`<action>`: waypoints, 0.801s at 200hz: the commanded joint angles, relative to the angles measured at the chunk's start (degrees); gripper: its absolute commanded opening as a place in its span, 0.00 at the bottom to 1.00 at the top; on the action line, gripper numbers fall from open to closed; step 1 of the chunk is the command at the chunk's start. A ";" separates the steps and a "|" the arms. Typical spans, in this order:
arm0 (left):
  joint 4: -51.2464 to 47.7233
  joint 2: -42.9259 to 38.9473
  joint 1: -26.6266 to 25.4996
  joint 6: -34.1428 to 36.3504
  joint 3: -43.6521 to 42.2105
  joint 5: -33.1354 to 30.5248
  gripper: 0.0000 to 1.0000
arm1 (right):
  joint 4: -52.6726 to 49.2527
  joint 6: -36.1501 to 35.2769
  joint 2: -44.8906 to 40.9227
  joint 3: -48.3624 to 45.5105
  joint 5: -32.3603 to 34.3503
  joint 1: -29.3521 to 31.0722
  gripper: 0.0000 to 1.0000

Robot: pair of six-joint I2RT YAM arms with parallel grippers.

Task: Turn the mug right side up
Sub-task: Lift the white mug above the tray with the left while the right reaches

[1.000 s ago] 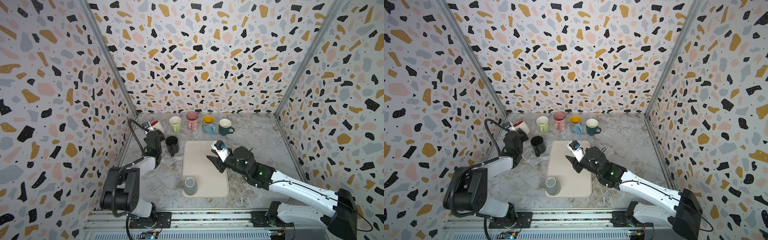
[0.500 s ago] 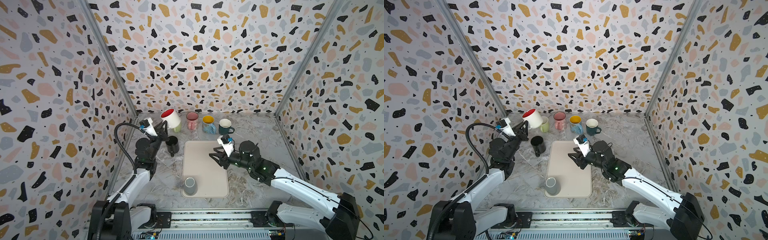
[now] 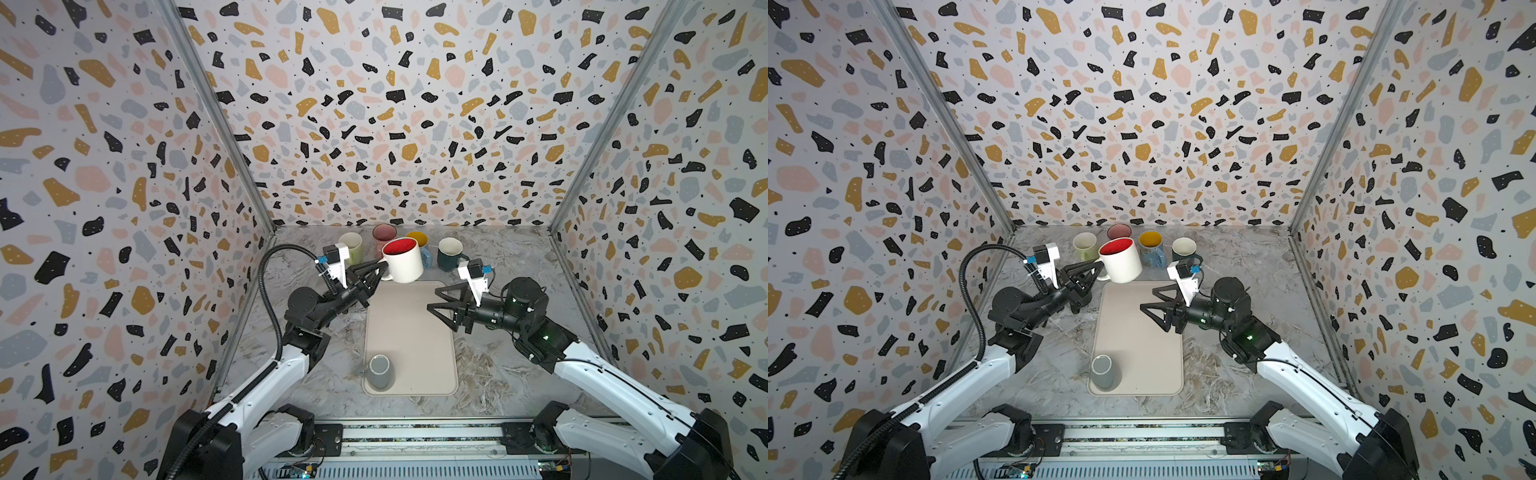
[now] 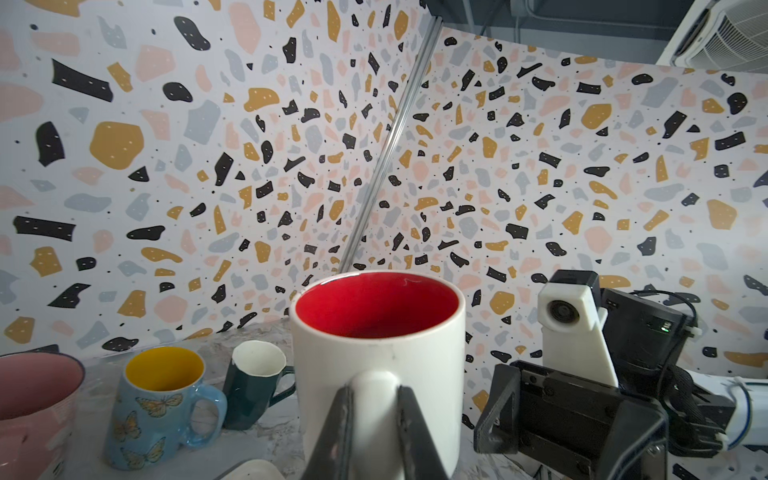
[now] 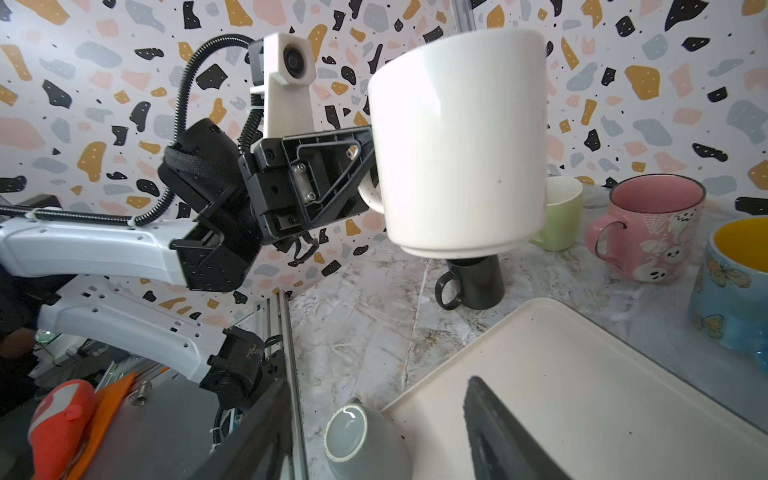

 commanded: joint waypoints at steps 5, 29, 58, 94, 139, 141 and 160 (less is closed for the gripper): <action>9.53 -0.38 -1.97 -0.85 1.22 1.33 0.00 | 3.84 3.40 -1.03 -0.53 -4.11 -0.90 0.69; 12.79 0.15 -3.05 -2.98 0.87 1.25 0.00 | 7.99 7.25 -0.70 -2.63 -5.85 -2.59 0.75; 19.80 0.26 -3.52 -8.55 -0.32 0.49 0.00 | 14.10 11.33 -0.33 -5.38 -6.01 -3.54 0.84; 21.37 0.17 -4.49 -11.81 0.25 2.28 0.00 | 19.10 12.87 0.29 -7.25 -6.30 -4.10 0.90; 24.12 0.57 -5.07 -15.20 -1.10 0.27 0.00 | 22.43 14.12 0.64 -7.81 -6.39 -4.13 0.89; 24.48 0.59 -5.12 -15.38 -1.22 0.05 0.00 | 22.63 14.18 0.71 -7.85 -6.39 -4.08 0.89; 28.26 1.37 -5.54 -18.69 -2.35 -2.08 0.00 | 24.64 15.29 1.29 -8.28 -6.72 -4.08 0.86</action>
